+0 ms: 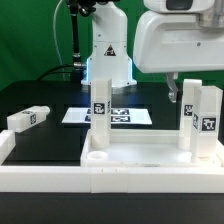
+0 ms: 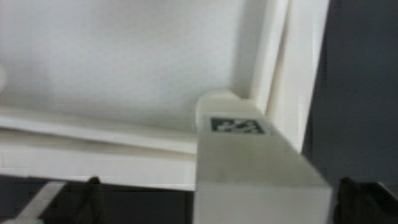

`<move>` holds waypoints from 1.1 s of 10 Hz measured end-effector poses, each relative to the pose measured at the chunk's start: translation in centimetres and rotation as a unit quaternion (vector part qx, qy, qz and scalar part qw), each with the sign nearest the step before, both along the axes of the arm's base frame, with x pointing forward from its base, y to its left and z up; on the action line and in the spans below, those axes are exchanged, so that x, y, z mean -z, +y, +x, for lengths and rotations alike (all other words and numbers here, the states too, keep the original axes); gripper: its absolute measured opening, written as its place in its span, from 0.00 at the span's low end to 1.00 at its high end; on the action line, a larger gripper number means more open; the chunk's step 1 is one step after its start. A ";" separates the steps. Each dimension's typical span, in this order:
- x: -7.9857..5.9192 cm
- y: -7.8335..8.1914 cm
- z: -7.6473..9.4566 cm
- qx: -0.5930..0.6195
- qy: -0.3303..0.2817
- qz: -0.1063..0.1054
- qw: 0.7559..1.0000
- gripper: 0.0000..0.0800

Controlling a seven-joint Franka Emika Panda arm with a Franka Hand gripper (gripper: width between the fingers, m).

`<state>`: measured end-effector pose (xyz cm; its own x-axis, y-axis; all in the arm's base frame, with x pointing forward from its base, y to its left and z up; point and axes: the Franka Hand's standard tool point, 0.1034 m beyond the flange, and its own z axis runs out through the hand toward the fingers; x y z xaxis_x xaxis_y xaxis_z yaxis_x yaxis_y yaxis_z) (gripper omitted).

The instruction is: Assemble desk

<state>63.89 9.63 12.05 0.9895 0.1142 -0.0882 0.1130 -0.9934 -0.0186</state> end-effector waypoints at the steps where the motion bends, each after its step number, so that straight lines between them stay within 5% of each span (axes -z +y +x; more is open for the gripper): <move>1: -0.1 0.0 0.1 -0.002 -0.001 -0.001 1.000 0.81; 4: 0.0 -0.1 0.1 0.000 -0.001 -0.002 1.000 0.81; 6: 0.1 0.1 0.2 -0.002 -0.007 -0.001 1.000 0.38; 11: 0.1 0.0 0.2 0.090 -0.006 -0.009 0.996 0.37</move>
Offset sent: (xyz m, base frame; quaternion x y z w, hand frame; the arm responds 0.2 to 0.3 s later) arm -0.0105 0.0015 -0.0029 0.0098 -0.0018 0.0106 0.9999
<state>64.08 9.60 11.95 0.9949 -0.0659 -0.0768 -0.0661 -0.9978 0.0000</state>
